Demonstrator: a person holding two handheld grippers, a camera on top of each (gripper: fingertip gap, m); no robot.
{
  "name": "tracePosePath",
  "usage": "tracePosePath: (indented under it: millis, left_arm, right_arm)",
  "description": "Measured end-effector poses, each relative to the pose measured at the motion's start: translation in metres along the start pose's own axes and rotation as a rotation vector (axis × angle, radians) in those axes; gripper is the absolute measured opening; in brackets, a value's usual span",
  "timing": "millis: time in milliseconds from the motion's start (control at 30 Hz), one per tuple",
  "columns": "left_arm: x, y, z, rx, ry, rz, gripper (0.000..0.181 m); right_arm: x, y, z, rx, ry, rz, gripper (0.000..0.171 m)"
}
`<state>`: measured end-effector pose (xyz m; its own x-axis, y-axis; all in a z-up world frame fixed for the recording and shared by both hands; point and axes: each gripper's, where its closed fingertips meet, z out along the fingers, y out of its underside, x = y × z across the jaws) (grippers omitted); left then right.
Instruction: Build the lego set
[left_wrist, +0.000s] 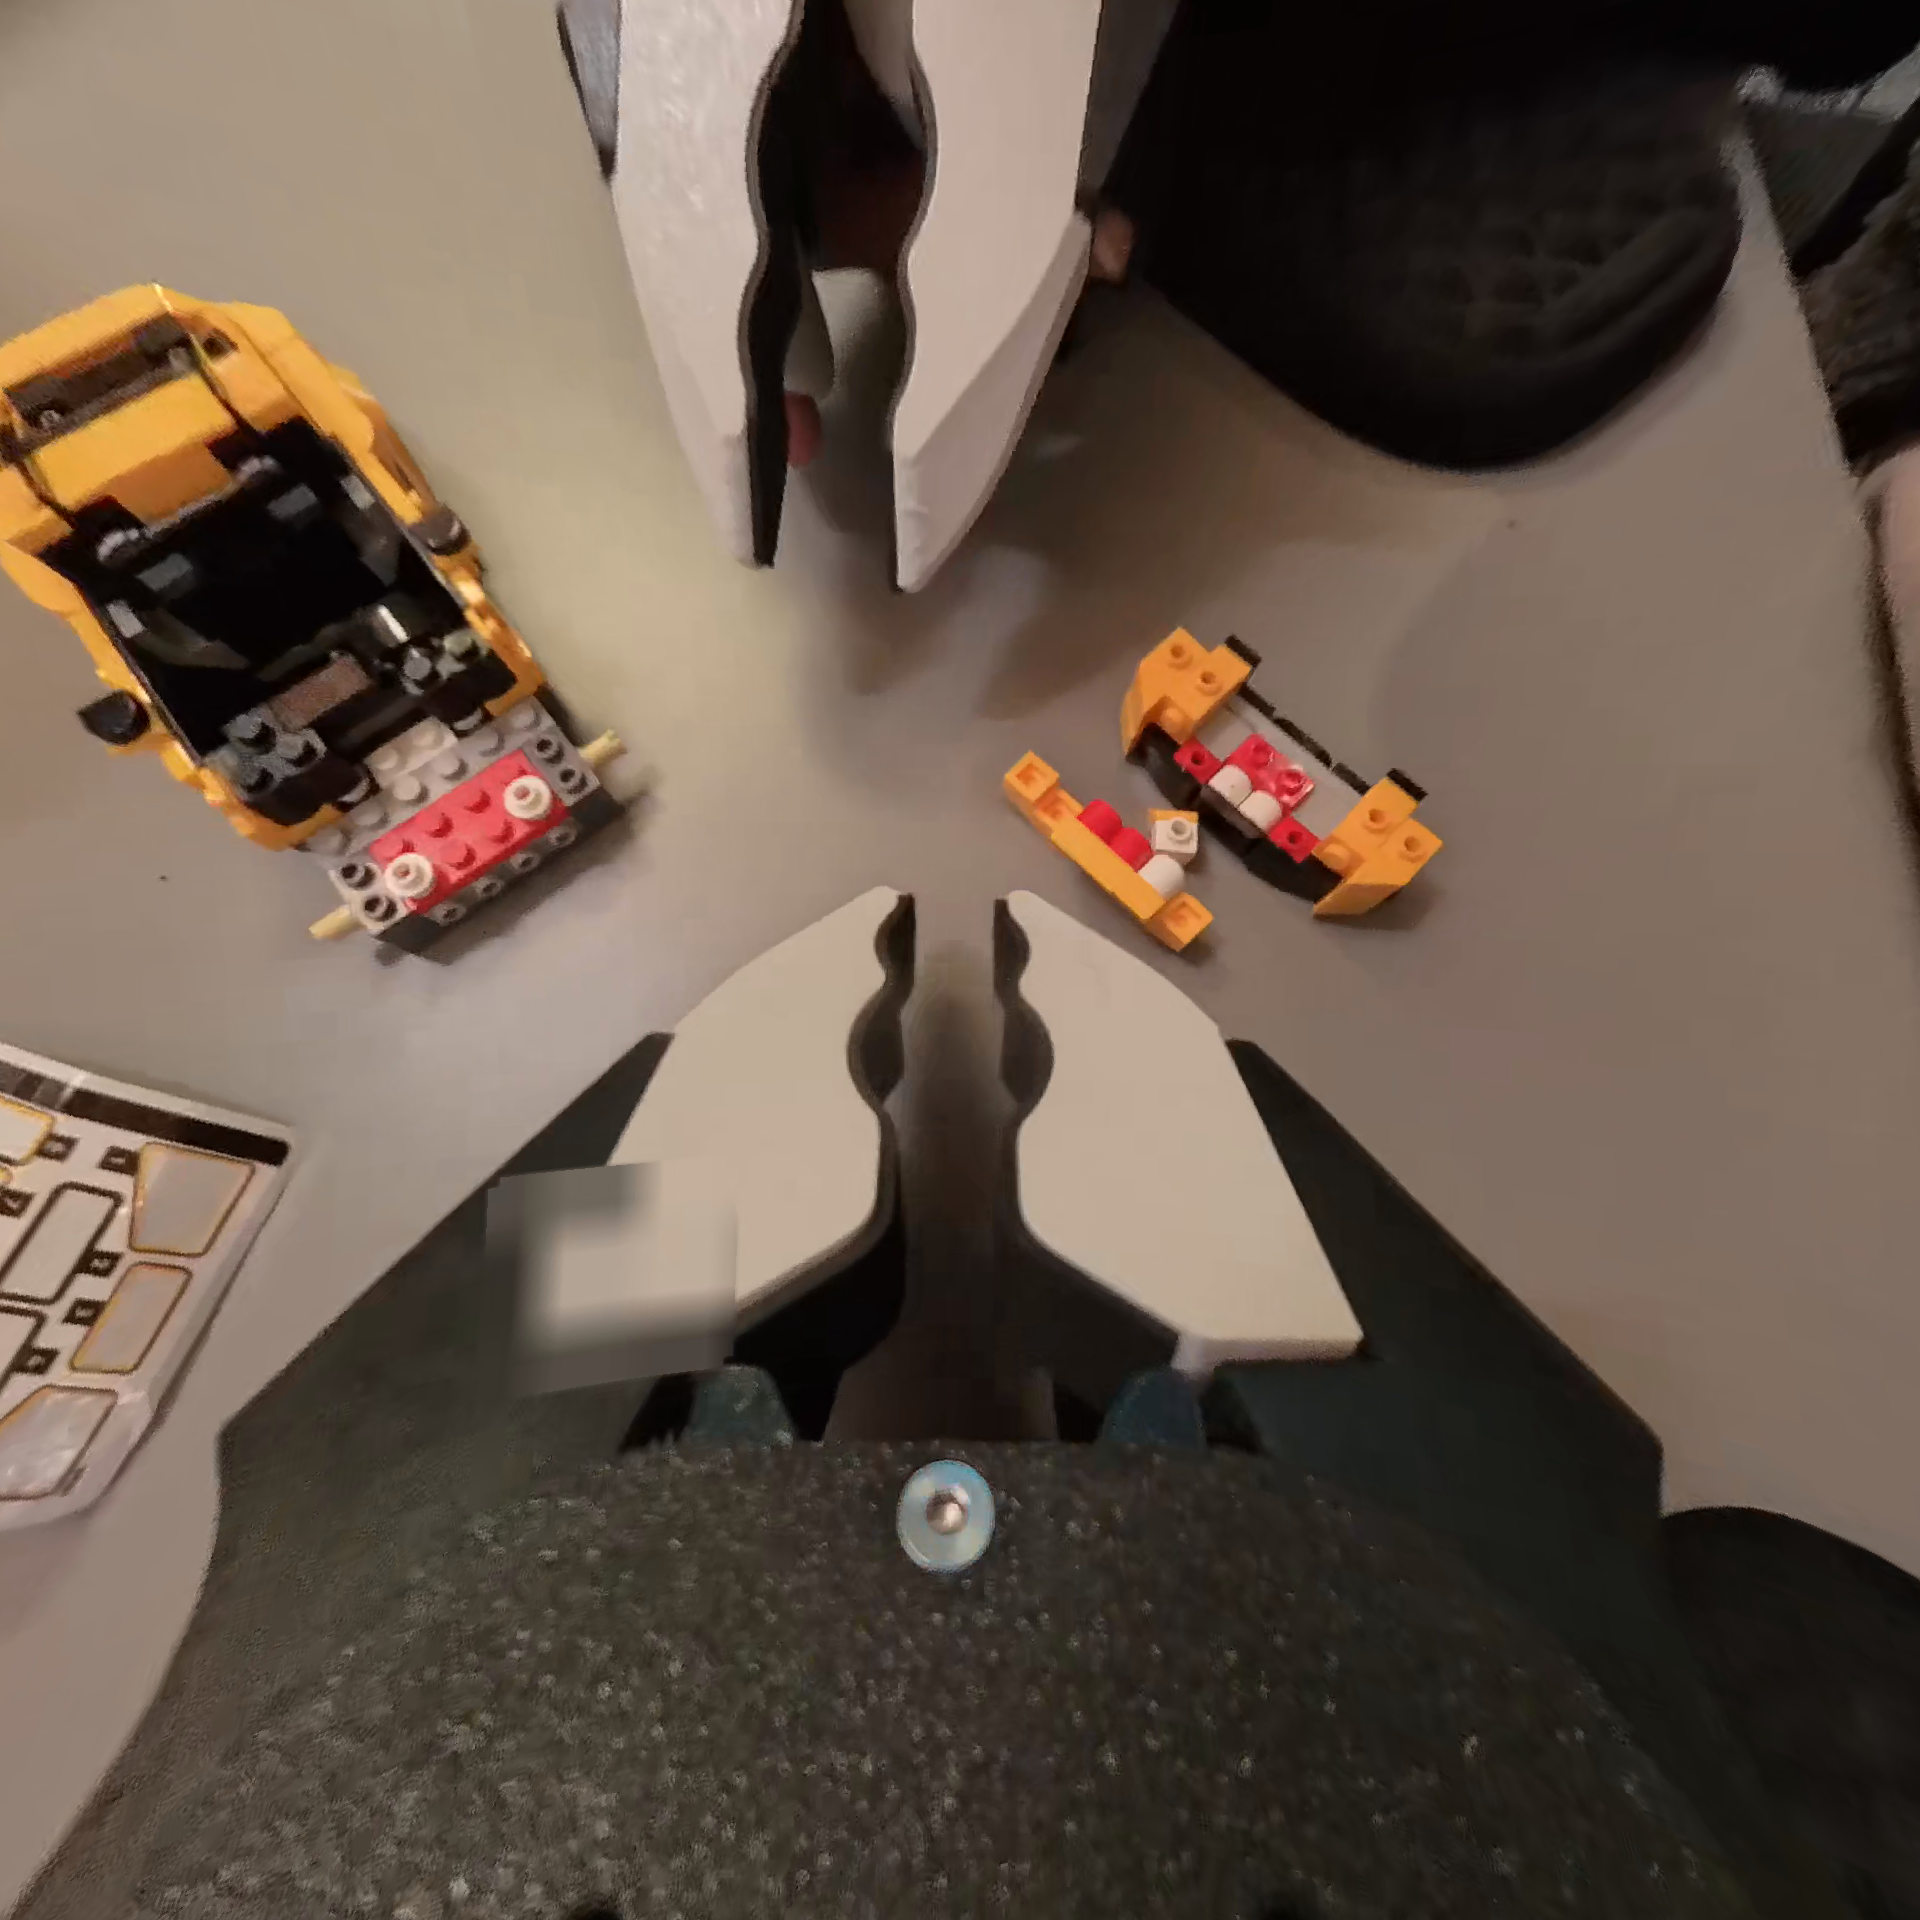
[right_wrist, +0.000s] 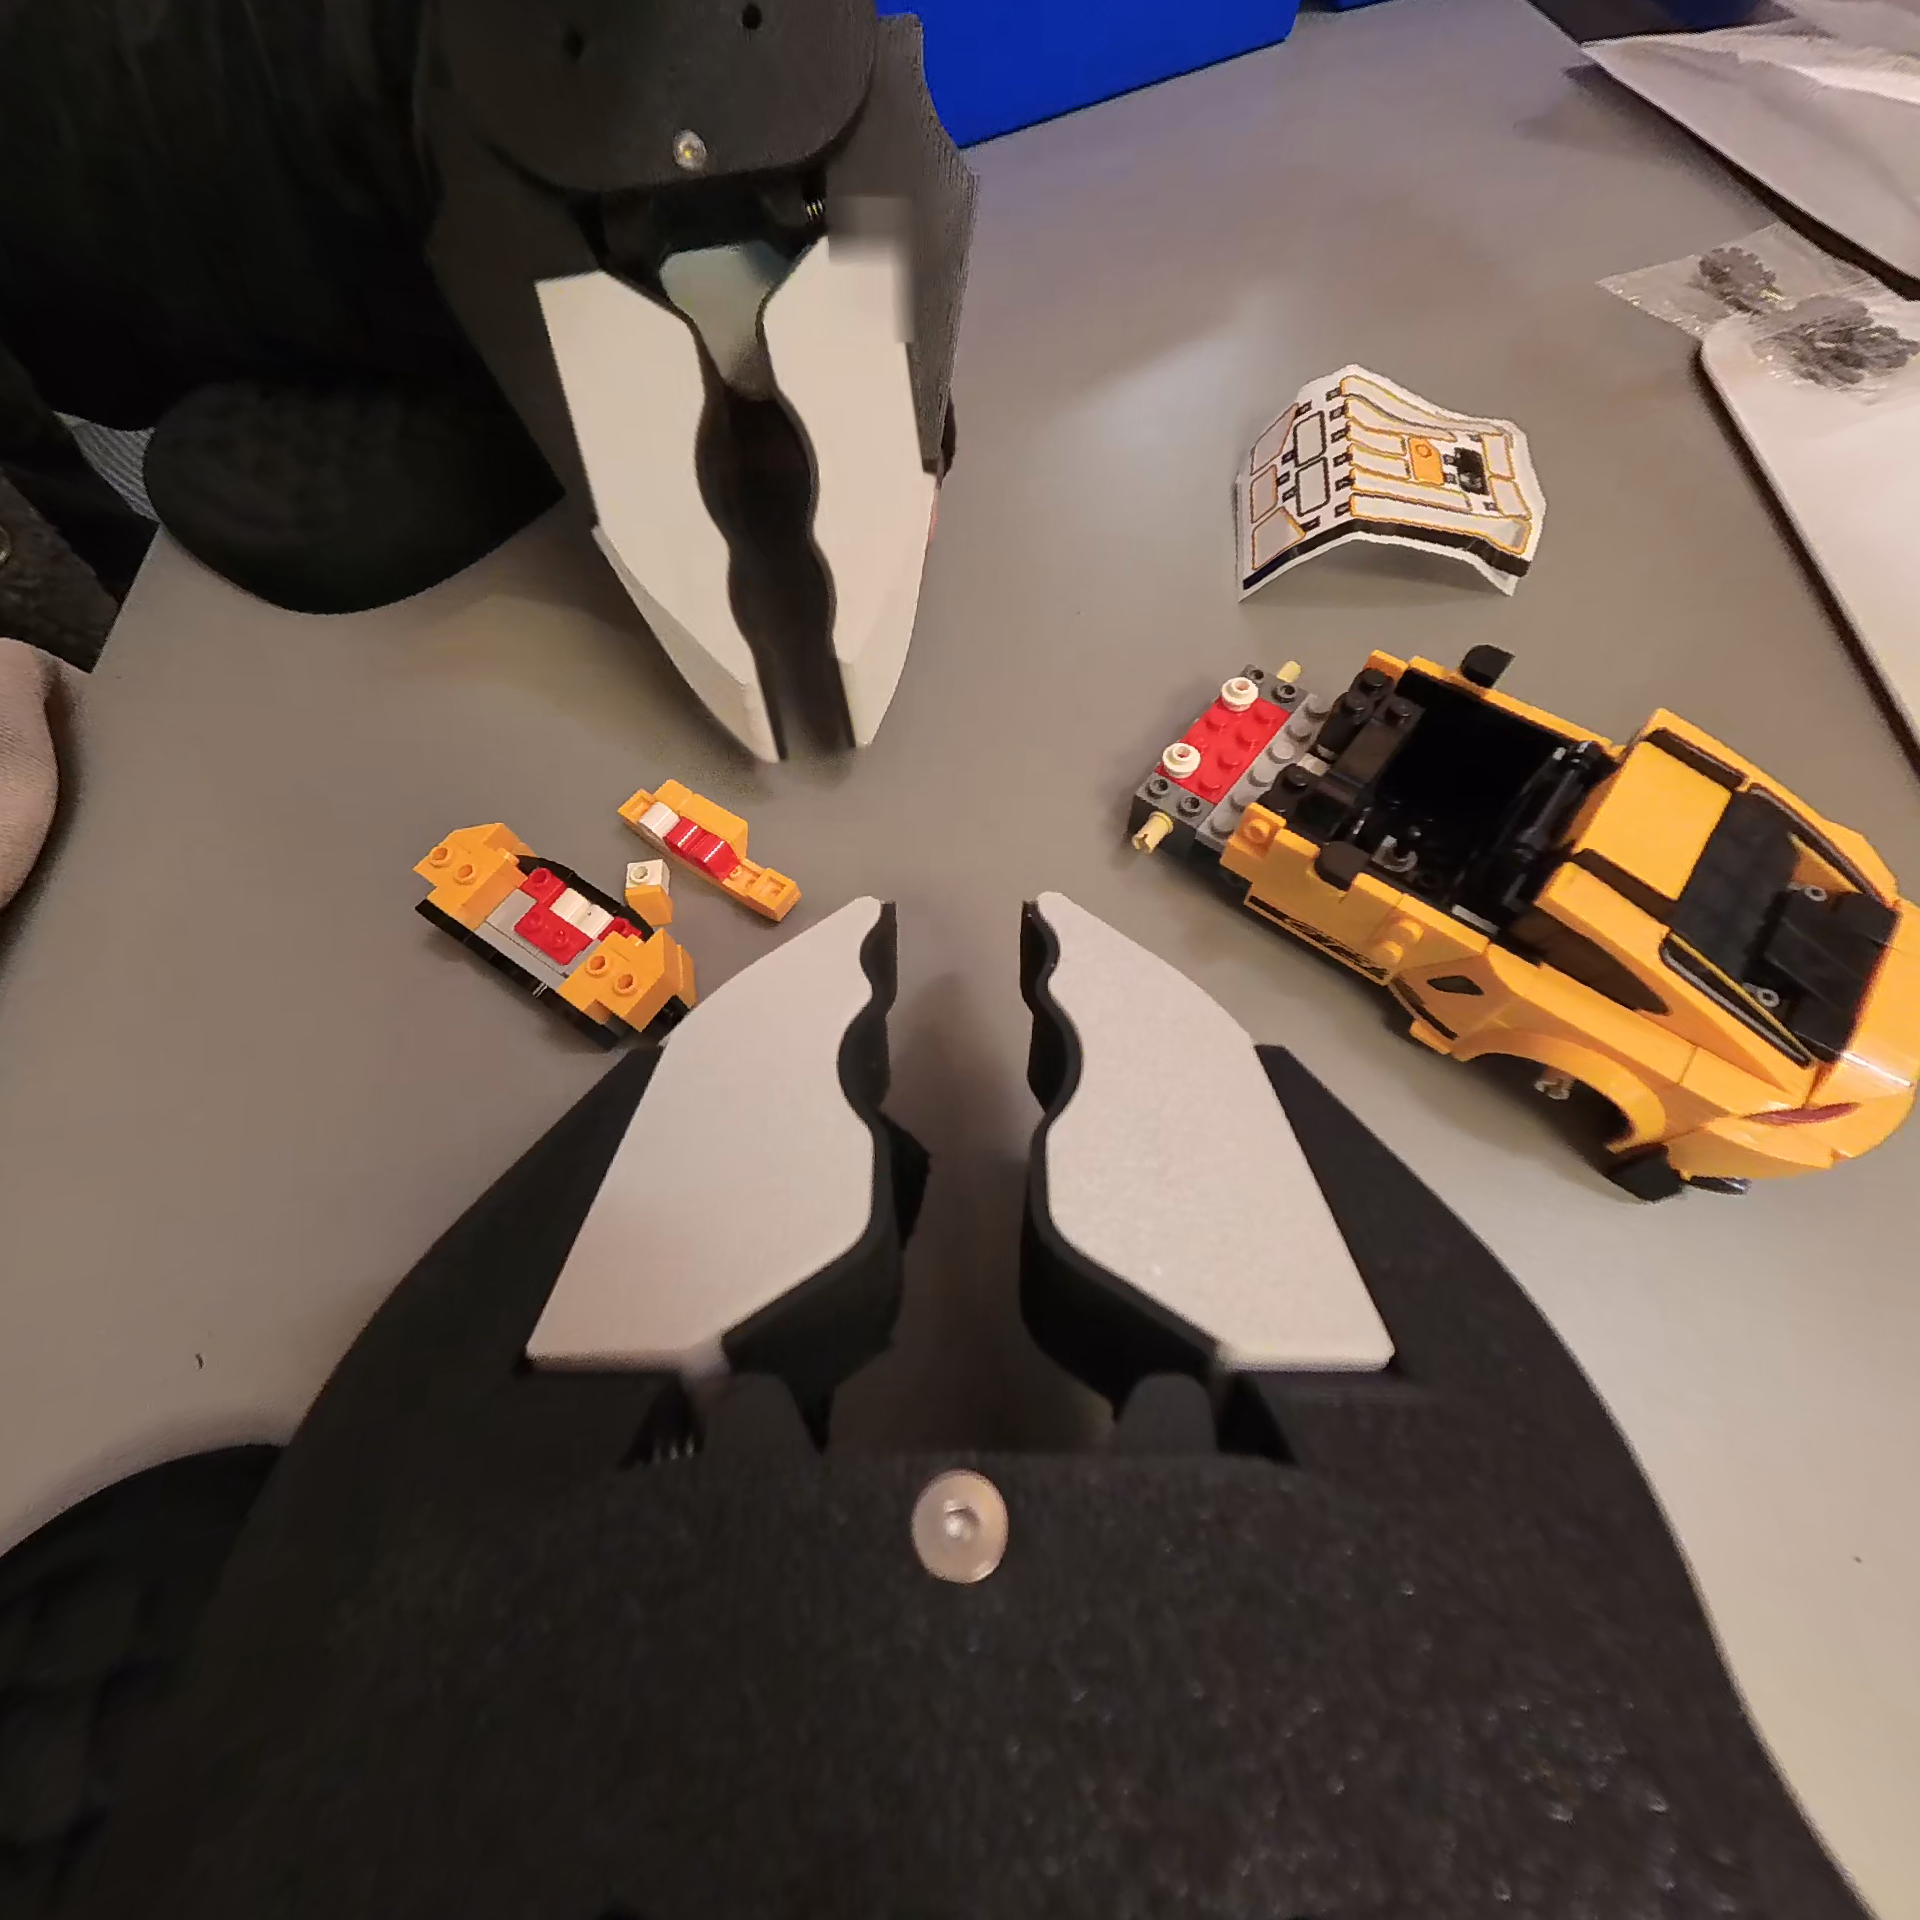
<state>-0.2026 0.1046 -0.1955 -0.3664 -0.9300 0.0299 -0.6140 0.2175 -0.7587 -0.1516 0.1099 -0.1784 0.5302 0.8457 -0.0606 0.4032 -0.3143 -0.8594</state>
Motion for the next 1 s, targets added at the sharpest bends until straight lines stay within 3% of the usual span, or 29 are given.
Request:
tracePosePath:
  millis: [133, 300, 1000]
  left_arm:
    - [0.003, -0.006, -0.003, 0.044, 0.029, -0.008, 0.022]
    - [0.015, 0.001, 0.003, -0.009, 0.071, 0.016, 0.025]
    - [0.007, 0.000, -0.001, 0.011, 0.032, 0.012, 0.023]
  right_arm:
    - [0.002, -0.001, 0.000, 0.006, 0.003, 0.007, 0.022]
    - [0.001, -0.001, 0.000, 0.003, 0.004, -0.001, 0.022]
    - [0.001, -0.001, 0.000, 0.000, 0.012, -0.015, 0.022]
